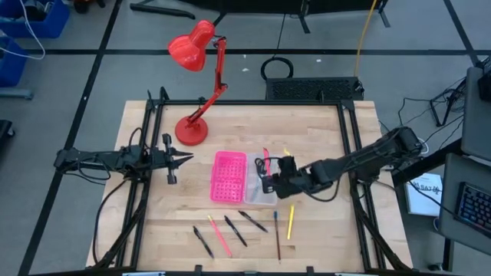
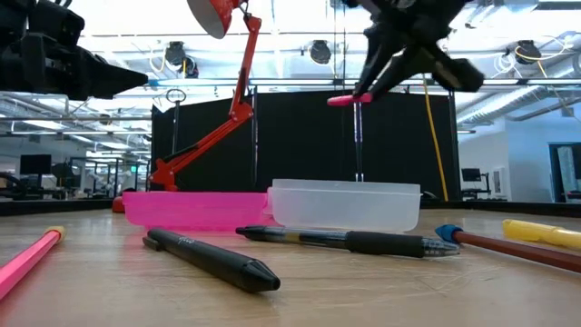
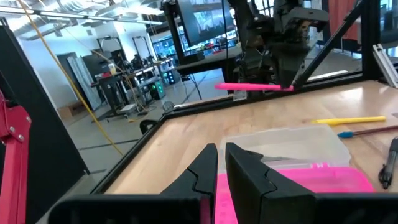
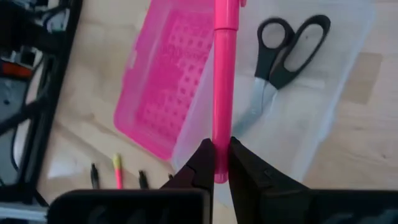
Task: Pick & place school supplies into a supply box
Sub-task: Put the pink pen into the pink supply box
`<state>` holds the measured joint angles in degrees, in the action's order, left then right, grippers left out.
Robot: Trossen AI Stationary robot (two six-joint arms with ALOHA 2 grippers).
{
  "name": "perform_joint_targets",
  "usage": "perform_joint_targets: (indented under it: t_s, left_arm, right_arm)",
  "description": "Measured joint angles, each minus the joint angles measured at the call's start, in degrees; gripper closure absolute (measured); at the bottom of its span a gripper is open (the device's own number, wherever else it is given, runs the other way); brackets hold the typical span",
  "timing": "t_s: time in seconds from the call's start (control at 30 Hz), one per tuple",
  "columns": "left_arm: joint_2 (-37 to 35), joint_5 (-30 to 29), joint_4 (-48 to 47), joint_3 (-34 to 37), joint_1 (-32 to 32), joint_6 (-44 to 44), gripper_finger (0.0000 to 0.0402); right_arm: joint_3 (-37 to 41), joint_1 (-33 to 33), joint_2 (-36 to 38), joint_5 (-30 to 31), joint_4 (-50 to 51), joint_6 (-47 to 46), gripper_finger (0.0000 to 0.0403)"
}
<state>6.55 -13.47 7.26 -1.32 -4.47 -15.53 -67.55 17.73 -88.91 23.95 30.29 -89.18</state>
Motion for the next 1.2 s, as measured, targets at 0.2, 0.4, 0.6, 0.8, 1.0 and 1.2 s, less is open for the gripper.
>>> perform_joint_targets:
  t_s: [0.2, 0.4, 0.6, 0.8, 1.0, 1.2]
  left_arm:
    - [0.0, 0.0, -0.1, 0.0, 0.0, -1.3, 0.036]
    - [0.0, 0.0, 0.0, 0.0, 0.0, -1.9, 0.036]
    - [0.0, 0.0, 0.1, 0.0, 0.0, -2.3, 0.036]
    - [0.0, -0.1, 0.1, 0.0, 0.0, -2.8, 0.036]
    - [0.0, -0.1, 0.1, 0.0, 0.0, -2.8, 0.036]
    - [0.0, -0.1, 0.1, 0.0, 0.0, -2.3, 0.036]
  right_arm:
    - [-0.1, -3.6, -4.2, -5.0, -5.7, 2.6, 0.0386]
    - [-0.1, -6.4, -13.3, -12.8, -13.4, 4.4, 0.0386]
    - [0.0, -7.2, -17.8, -14.3, -14.8, 4.2, 0.0386]
    - [-0.1, -8.4, -18.1, -15.7, -15.5, 1.4, 0.0386]
    - [-0.1, -8.8, -18.1, -15.3, -15.5, -1.2, 0.0386]
    - [0.0, -8.7, -18.9, -15.3, -15.7, -4.6, 0.0385]
